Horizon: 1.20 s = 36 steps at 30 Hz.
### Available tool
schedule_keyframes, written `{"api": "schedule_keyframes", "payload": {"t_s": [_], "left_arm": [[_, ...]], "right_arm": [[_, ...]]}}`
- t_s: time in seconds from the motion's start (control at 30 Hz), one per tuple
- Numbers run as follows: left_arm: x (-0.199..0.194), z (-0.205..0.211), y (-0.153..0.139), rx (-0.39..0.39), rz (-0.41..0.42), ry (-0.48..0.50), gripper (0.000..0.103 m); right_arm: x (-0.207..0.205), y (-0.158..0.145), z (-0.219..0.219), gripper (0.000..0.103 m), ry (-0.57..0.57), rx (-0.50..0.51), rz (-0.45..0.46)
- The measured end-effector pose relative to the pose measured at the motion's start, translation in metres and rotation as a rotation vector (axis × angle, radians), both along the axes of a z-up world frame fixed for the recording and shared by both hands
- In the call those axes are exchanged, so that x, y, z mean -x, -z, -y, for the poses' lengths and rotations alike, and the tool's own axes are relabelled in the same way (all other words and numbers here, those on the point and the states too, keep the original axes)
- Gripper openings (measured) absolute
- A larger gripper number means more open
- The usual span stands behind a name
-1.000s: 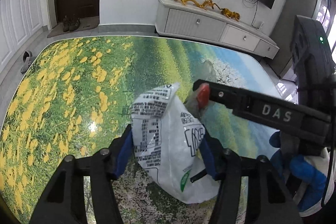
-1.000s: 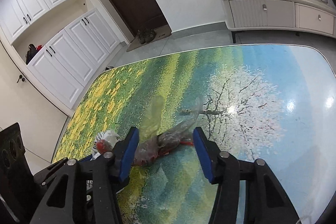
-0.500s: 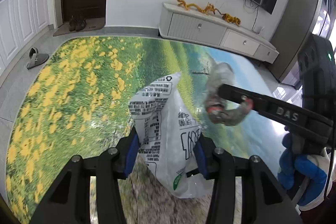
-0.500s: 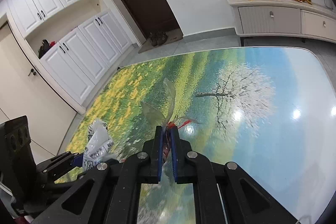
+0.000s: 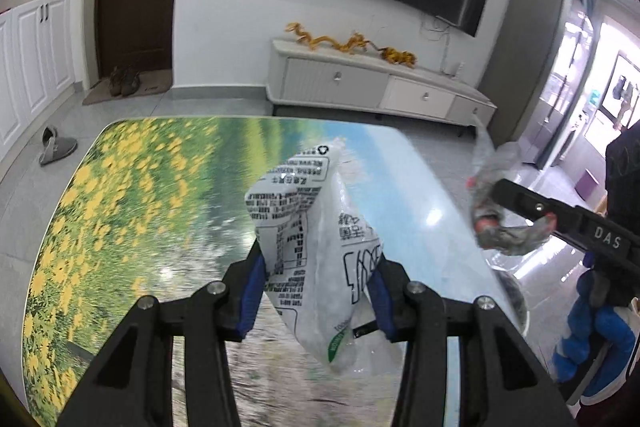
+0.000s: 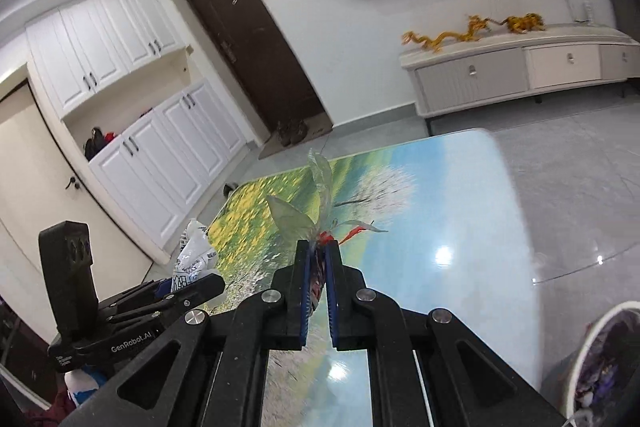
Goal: Collect trash
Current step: 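Carry the white bag and red-clear wrapper over the bin with both tools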
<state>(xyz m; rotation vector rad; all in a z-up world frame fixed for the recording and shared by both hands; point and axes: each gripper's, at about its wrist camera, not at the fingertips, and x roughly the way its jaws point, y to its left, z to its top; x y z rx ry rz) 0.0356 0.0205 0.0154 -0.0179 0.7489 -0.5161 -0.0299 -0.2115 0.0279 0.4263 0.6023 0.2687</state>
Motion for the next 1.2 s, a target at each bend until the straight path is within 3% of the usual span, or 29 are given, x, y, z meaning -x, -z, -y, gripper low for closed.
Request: {"api": "schedule_keyframes", "payload": {"t_s": [0.23,0.43,0.77,1.2], "left_arm": [[0.03,0.068,-0.02,-0.007,0.031,0.127,0.044],[0.056,0.157,-0.021,-0.031,0.02,0.286,0.044],[0.089,0.317,0.017,-0.103,-0.075,0.518,0.044],[0.099,0.433,0.078,-0.146,-0.237,0.647,0.046]], "right_arm": [[0.072,-0.016,0.079,0.007,0.191,0.012,0.045],[0.12,-0.005,0.143,0.007,0.37,0.044,0.03],[0.164,0.059,0.243,0.008,0.616,-0.053,-0.098],[0.187,0.148,0.31,0.01,0.752,-0.159,-0.308]]}}
